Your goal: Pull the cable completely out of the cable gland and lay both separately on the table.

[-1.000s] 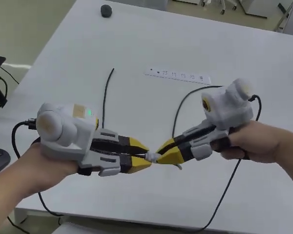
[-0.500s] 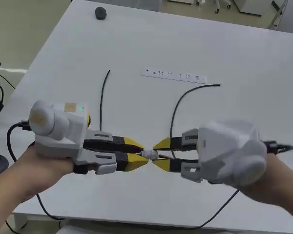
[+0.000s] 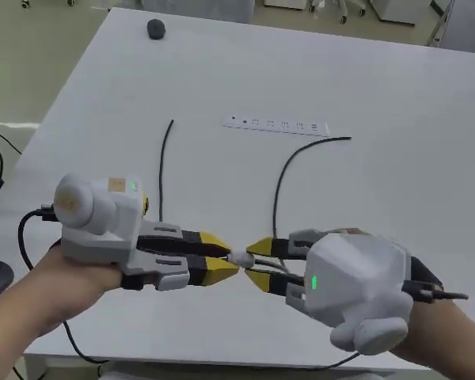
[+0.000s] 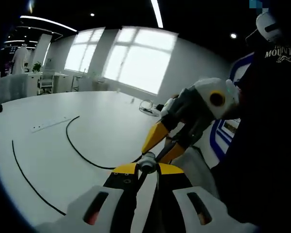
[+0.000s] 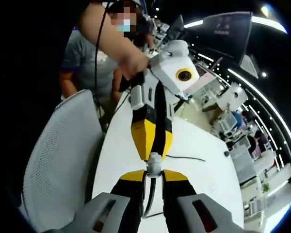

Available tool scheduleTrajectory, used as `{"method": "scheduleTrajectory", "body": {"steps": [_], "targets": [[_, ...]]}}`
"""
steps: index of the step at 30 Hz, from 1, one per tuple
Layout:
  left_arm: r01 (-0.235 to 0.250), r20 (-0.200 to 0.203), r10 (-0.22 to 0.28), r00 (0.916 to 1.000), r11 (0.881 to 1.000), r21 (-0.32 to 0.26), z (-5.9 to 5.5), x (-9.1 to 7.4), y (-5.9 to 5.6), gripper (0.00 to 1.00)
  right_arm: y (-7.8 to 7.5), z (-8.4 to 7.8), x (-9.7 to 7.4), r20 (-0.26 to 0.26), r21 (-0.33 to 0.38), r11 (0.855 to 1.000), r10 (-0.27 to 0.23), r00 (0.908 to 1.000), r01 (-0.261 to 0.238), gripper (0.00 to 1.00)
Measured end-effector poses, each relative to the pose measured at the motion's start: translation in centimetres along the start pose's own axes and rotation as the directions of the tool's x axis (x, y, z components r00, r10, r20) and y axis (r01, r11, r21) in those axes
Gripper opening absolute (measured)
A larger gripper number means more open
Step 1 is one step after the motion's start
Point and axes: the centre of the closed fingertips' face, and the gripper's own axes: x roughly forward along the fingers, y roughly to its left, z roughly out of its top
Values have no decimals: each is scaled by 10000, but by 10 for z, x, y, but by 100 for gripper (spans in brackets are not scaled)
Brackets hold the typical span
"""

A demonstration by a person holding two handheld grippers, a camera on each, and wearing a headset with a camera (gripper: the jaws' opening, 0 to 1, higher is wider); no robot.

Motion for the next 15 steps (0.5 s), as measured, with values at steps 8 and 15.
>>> {"method": "scheduleTrajectory", "body": {"steps": [8, 15], "targets": [[-168, 70, 161, 9998, 9940, 1079, 4, -4, -1, 16, -13, 2, -22, 2623, 5825, 7559, 1732, 9493, -2989, 18], [70, -82, -53, 10000, 9762, 2166, 4, -3, -10, 16, -23, 0, -21, 5314, 7658, 2118, 3235, 7829, -6072, 22]]}}
